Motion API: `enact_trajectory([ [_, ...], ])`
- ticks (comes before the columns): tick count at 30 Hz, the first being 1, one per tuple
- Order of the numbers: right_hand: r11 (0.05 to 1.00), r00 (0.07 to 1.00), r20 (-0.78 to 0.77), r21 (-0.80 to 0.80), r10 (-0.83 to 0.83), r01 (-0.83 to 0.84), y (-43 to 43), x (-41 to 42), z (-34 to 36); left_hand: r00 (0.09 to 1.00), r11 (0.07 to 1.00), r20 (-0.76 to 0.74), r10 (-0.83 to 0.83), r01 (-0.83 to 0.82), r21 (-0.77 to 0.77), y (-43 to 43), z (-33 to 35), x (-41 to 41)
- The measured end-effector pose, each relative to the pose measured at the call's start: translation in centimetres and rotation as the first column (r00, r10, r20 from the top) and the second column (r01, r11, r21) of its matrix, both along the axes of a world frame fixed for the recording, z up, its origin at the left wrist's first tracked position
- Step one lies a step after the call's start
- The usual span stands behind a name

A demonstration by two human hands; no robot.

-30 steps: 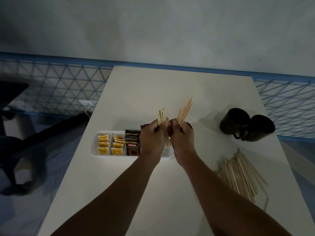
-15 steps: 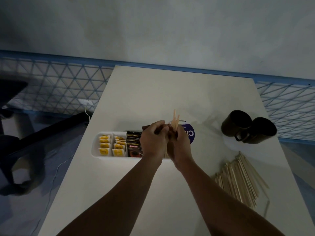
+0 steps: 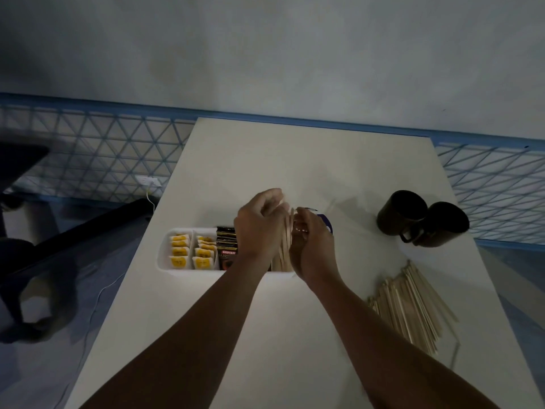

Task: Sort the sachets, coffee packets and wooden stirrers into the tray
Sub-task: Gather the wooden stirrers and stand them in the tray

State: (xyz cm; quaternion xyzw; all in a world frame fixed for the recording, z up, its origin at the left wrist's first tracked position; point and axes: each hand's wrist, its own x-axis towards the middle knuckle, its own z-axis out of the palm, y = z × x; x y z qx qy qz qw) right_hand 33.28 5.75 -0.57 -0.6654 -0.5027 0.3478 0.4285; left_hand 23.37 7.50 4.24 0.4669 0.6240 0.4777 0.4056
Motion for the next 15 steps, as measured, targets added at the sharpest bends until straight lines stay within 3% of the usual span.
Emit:
enact_trajectory([
  [8, 1.0, 0.996, 0.089, -0.021, -0.002, 0.004, -1.6, 2.9, 0.6, 0.999, 0.999, -0.008, -0.033, 0.033, -0.009, -0.4, 0.6, 1.7],
  [15, 0.989, 0.969, 0.211, -0.038, -0.129, 0.14, -4.0, 8.3, 0.3, 0.961, 0.94, 0.019, -0.277, 0.275, -0.201, -2.0, -1.2, 6.0],
])
